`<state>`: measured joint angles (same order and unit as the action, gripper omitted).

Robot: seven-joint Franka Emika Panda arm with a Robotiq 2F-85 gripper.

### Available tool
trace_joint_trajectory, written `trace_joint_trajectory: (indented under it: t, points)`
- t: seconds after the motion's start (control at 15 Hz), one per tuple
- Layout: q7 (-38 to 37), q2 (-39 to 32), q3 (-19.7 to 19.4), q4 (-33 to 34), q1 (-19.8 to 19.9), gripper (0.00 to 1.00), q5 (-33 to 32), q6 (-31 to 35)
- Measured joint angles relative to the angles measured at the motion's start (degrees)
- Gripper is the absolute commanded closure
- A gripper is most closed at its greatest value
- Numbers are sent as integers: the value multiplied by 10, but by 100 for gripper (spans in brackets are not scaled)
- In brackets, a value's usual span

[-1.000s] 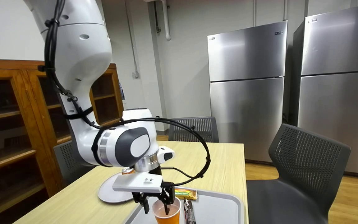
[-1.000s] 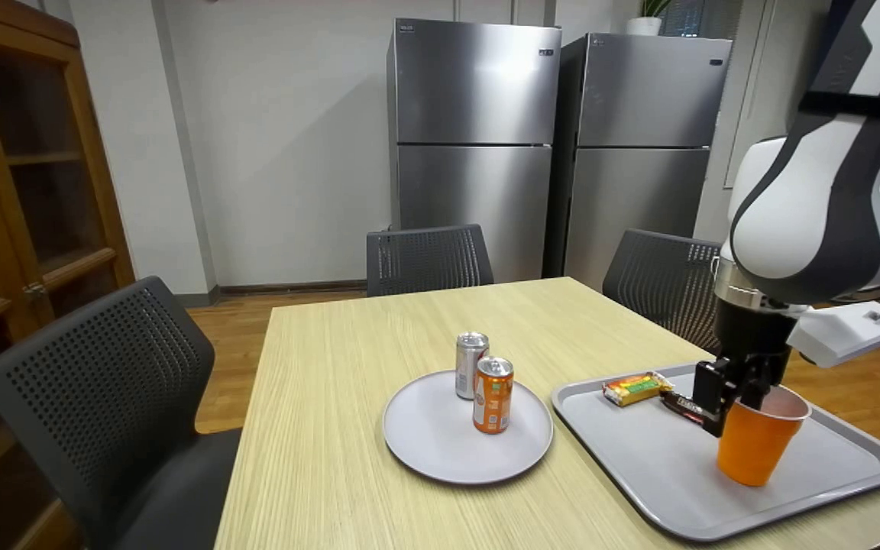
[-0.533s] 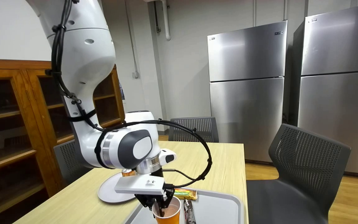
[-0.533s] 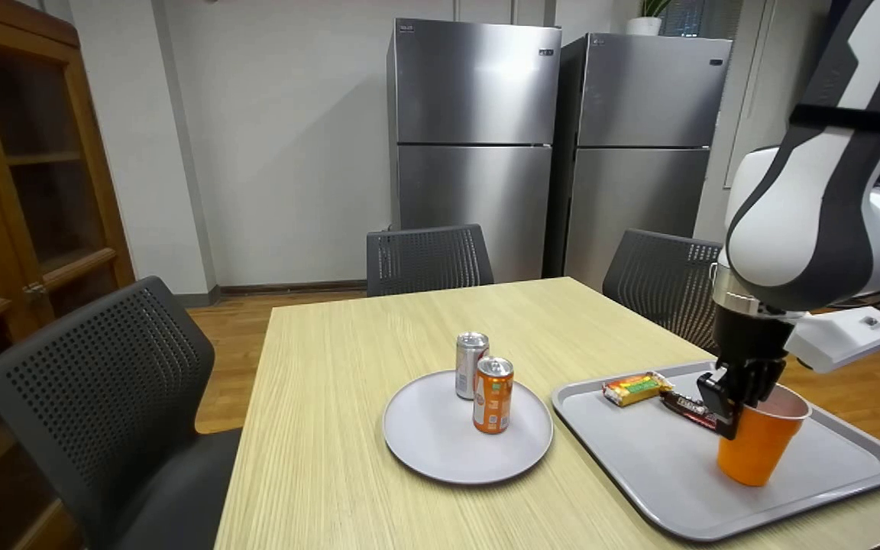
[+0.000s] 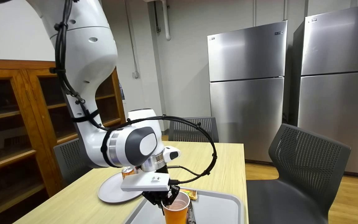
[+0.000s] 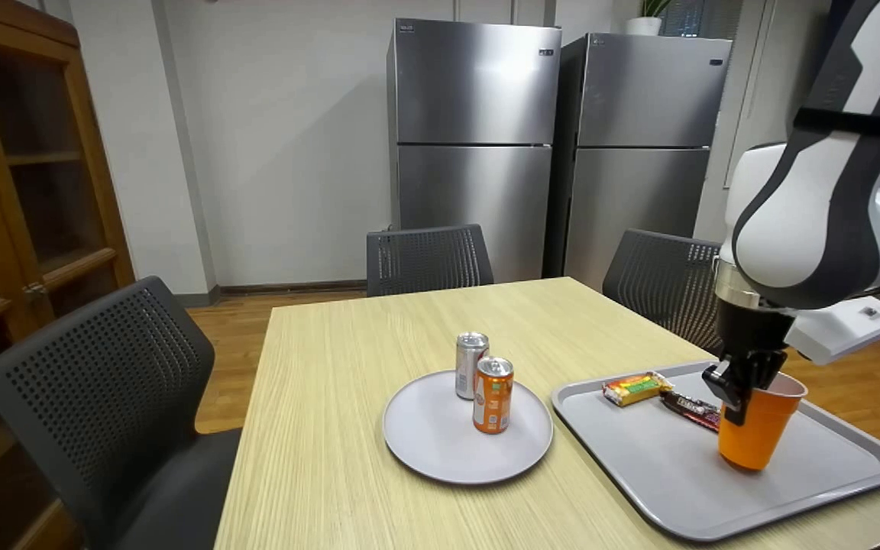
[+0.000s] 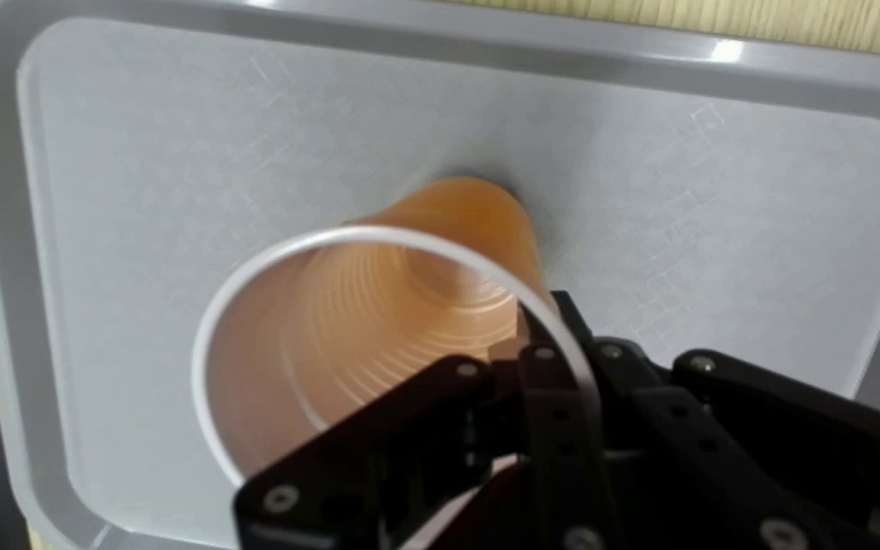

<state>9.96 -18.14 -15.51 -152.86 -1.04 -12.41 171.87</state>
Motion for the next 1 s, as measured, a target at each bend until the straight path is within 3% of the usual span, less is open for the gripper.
trace_joint_trajectory:
  t: [0.4, 1.0]
  points:
    - [-51, 21, -44, -1, -65, 100, -58, 0]
    - [-139, 77, -43, -31, -172, 100, -90, 0]
